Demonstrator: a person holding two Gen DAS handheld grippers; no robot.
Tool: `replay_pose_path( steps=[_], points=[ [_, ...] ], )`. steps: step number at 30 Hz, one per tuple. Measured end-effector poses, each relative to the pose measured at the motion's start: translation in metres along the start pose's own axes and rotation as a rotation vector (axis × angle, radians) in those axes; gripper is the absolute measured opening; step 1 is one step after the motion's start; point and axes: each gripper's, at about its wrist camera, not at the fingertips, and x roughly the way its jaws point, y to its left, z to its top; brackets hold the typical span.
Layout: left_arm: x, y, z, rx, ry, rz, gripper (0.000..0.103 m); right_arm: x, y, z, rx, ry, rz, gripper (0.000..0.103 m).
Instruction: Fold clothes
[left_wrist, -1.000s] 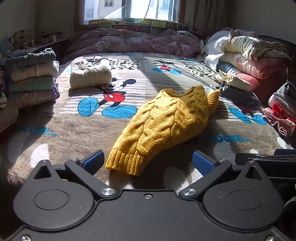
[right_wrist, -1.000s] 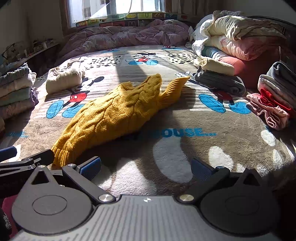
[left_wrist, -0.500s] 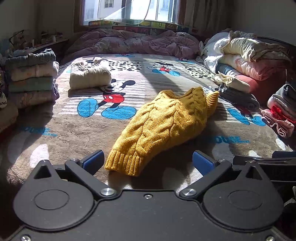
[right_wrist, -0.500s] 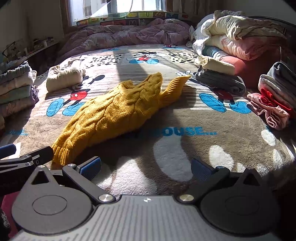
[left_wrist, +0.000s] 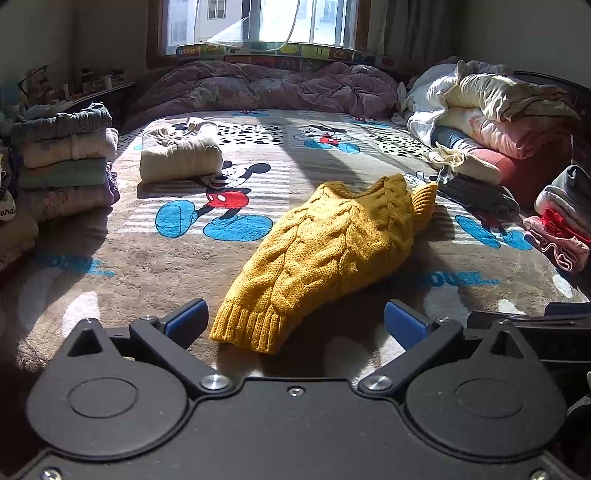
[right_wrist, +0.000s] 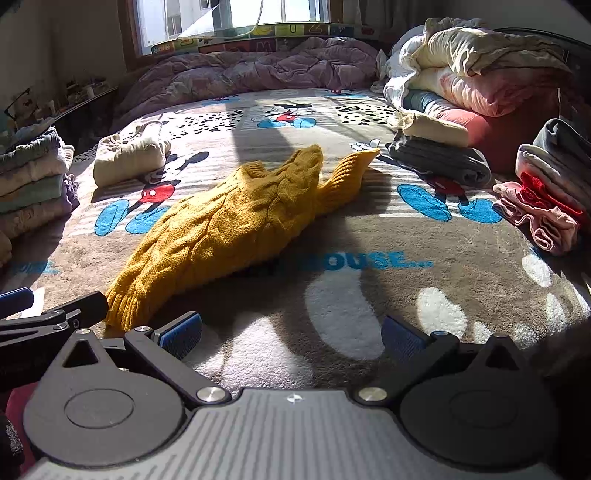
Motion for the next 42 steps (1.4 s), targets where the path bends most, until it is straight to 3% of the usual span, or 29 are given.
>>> replay_pose_path(
  steps=[8,12,25,27,29,32,36,39,42],
  points=[
    [0.01,0.001,0.001,-0.003,0.007,-0.015,0.103,0.005,-0.007,0.0,0.022,-0.026,0.049,0.102],
    [0.022,0.003,0.005,-0.019,0.024,-0.043,0.103,0.014,-0.017,-0.001,0.092,-0.032,0.121,0.102],
    [0.075,0.008,0.012,-0.014,0.001,-0.074,0.103,0.073,-0.034,0.012,0.205,-0.049,0.216,0.102],
    [0.09,0.013,0.019,-0.028,0.072,-0.112,0.103,0.083,-0.033,0.015,0.182,-0.062,0.221,0.102],
    [0.104,0.019,0.027,-0.066,0.124,-0.164,0.103,0.096,-0.033,0.021,0.155,-0.061,0.219,0.102],
    [0.115,0.021,0.038,-0.06,0.104,-0.173,0.103,0.111,-0.037,0.032,0.156,-0.065,0.213,0.102],
    [0.141,0.019,0.061,-0.029,0.136,-0.208,0.103,0.137,-0.049,0.059,0.169,-0.096,0.228,0.102],
    [0.161,0.012,0.08,-0.005,0.138,-0.204,0.102,0.161,-0.061,0.084,0.201,-0.142,0.238,0.102],
    [0.178,0.001,0.098,0.032,0.136,-0.183,0.102,0.196,-0.072,0.106,0.242,-0.131,0.232,0.102]
  ],
)
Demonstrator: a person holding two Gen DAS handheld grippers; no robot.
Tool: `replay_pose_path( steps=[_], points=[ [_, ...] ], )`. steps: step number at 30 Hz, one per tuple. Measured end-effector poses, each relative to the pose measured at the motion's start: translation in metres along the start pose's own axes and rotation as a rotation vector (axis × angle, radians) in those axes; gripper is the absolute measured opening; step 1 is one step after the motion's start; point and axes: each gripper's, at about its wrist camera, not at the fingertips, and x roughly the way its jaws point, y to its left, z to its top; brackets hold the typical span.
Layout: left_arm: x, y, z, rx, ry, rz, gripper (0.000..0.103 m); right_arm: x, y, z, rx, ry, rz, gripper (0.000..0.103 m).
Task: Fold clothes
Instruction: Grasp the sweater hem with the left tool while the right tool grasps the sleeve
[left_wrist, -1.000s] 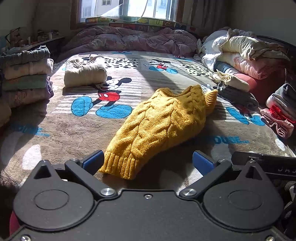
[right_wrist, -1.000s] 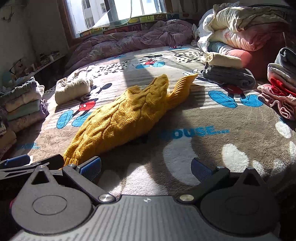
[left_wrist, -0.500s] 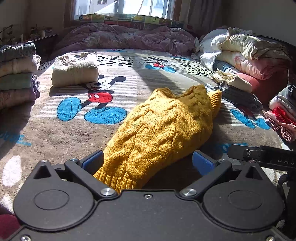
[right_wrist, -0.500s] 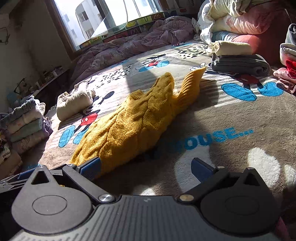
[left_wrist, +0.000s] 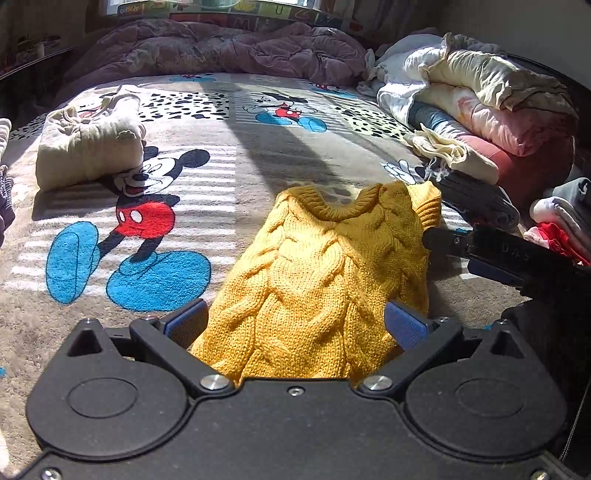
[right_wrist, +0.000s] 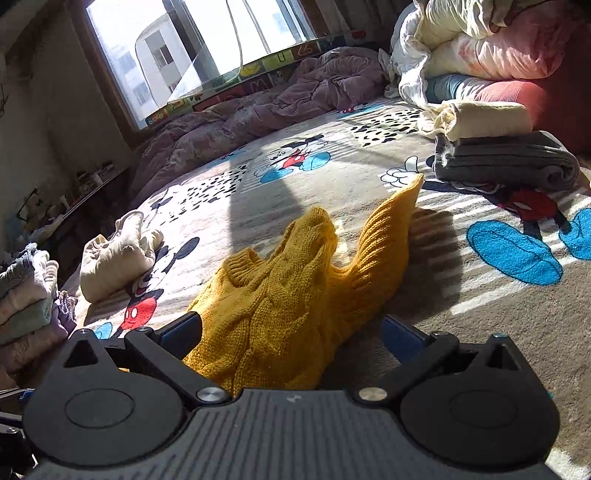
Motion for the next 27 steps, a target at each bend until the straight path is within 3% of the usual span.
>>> replay_pose_path(
  steps=[5,8,13,15,19,23,24,25,27],
  points=[
    [0.04,-0.003,0.034,-0.002,0.034,-0.006,0.102,0.047,-0.022,0.02,0.045,0.021,0.041,0.099],
    [0.063,-0.007,0.051,0.025,0.036,0.013,0.102,0.061,-0.032,0.025,0.032,0.007,0.072,0.091],
    [0.103,-0.01,0.081,0.039,0.074,-0.006,0.099,0.077,-0.042,0.026,0.031,-0.018,0.144,0.09],
    [0.122,-0.01,0.092,0.04,0.097,-0.02,0.092,0.084,-0.041,0.023,0.014,-0.032,0.176,0.087],
    [0.16,-0.008,0.105,0.01,0.17,-0.016,0.077,0.097,-0.039,0.02,0.035,-0.007,0.24,0.058],
    [0.199,-0.003,0.11,-0.002,0.252,-0.027,0.064,0.101,-0.038,0.018,0.03,0.009,0.247,0.058],
    [0.2,-0.001,0.109,-0.02,0.254,-0.042,0.046,0.101,-0.038,0.018,0.033,0.01,0.248,0.058],
    [0.2,0.001,0.108,-0.038,0.255,-0.057,0.044,0.101,-0.038,0.018,0.037,0.015,0.252,0.058],
    [0.193,0.0,0.107,-0.04,0.235,-0.076,0.027,0.102,-0.039,0.016,0.049,0.03,0.261,0.058]
  ],
)
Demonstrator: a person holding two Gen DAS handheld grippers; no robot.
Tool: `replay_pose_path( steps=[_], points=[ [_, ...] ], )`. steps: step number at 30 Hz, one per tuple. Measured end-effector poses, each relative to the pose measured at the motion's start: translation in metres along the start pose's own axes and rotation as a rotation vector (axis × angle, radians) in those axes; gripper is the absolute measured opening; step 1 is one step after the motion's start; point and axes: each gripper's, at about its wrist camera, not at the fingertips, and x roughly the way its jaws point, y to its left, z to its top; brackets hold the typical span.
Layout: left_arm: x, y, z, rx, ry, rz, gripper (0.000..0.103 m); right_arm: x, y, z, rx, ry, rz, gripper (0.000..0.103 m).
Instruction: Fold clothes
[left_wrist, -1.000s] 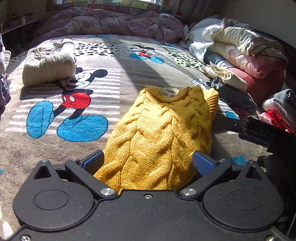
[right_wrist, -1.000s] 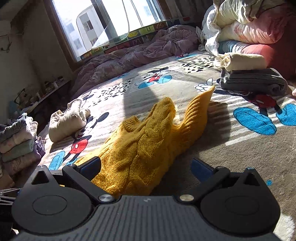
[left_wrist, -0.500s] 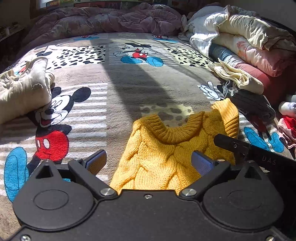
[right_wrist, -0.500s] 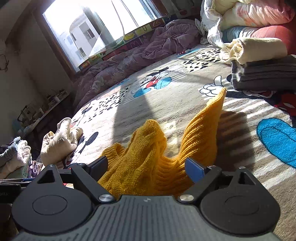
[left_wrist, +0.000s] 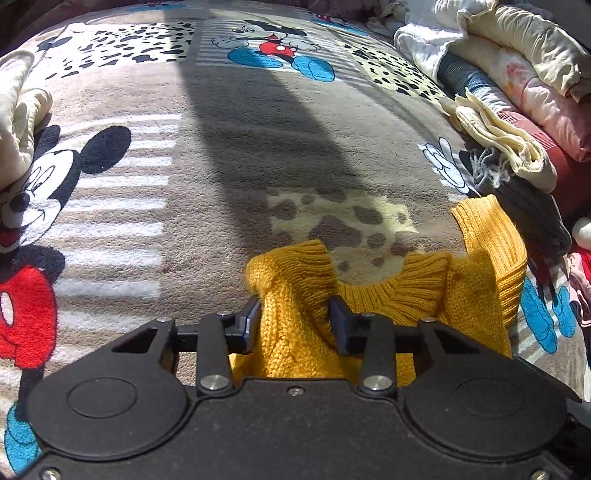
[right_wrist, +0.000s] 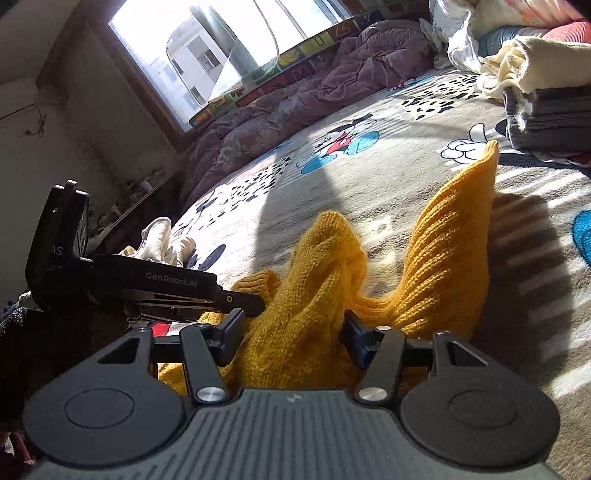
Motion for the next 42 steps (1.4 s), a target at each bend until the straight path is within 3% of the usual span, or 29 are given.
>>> replay_pose_path(
  steps=[3,9,14,20,25,28,37,40,42],
  points=[
    [-0.03,-0.01,-0.01,0.061,-0.078,-0.008,0.018,-0.002,-0.002,-0.001,0.034,0.005,0.02,0.06],
    [-0.102,-0.027,-0.043,0.171,-0.216,-0.051,0.017,-0.013,-0.011,-0.003,0.112,-0.025,0.137,0.06],
    [-0.162,-0.039,-0.092,0.246,-0.298,-0.112,0.017,-0.034,-0.024,-0.007,0.237,-0.057,0.307,0.062],
    [-0.211,-0.06,-0.175,0.336,-0.336,-0.171,0.016,-0.078,-0.04,-0.018,0.346,-0.062,0.483,0.078],
    [-0.222,-0.079,-0.243,0.425,-0.321,-0.183,0.016,-0.127,-0.056,-0.028,0.41,-0.084,0.56,0.094],
    [-0.211,-0.09,-0.278,0.437,-0.268,-0.215,0.016,-0.153,-0.065,-0.04,0.427,-0.085,0.519,0.095],
    [-0.166,-0.115,-0.333,0.467,-0.097,-0.267,0.019,-0.19,-0.057,-0.091,0.278,0.027,0.194,0.095],
    [-0.174,-0.105,-0.329,0.422,-0.067,-0.292,0.031,-0.2,-0.048,-0.101,0.187,0.036,0.127,0.095],
    [-0.184,-0.093,-0.325,0.355,-0.065,-0.328,0.053,-0.205,-0.039,-0.105,0.123,0.029,0.104,0.095]
  ],
)
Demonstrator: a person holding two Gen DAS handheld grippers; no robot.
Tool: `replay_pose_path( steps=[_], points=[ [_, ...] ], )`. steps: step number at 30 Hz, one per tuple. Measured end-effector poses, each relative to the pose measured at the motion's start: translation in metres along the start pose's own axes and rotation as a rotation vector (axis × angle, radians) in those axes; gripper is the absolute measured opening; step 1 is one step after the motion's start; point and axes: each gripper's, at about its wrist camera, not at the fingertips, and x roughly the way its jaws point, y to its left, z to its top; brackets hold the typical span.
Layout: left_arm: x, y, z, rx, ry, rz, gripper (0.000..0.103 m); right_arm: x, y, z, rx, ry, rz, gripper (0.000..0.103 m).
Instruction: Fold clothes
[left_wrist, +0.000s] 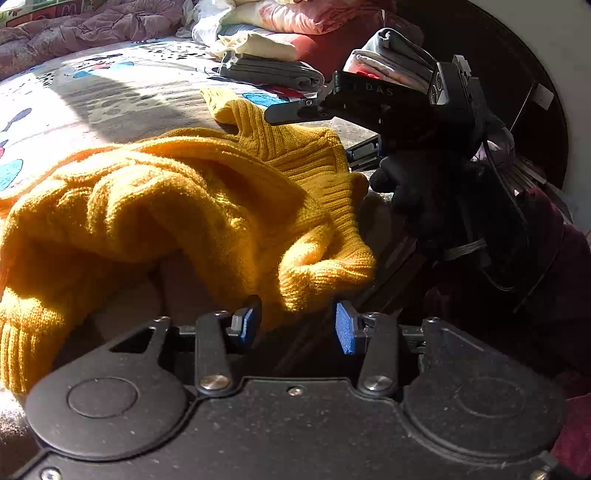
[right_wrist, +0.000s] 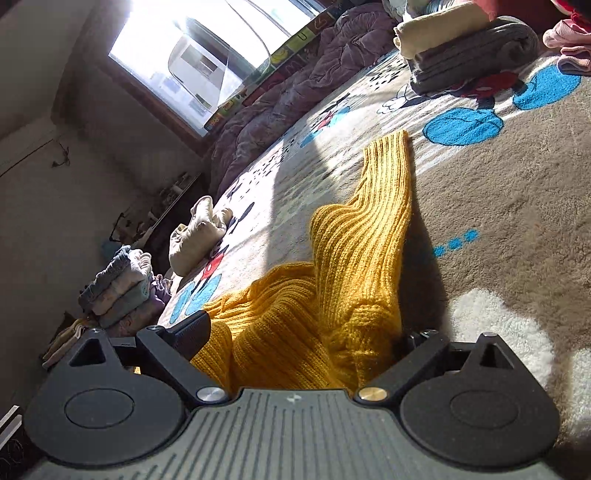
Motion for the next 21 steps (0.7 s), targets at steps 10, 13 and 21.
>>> replay_pose_path(
  steps=[10,13,21],
  points=[
    [-0.08,0.11,-0.042,-0.814,-0.192,-0.003,0.066,0.009,0.066,0.013,-0.316,-0.047,-0.07,0.079],
    [-0.085,0.134,-0.058,-1.019,-0.224,-0.034,0.069,0.029,0.098,0.018,-0.46,0.003,-0.118,0.079],
    [-0.079,0.171,-0.061,-1.226,-0.269,0.001,0.068,0.047,0.16,0.051,-0.627,0.051,-0.173,0.079]
  ],
)
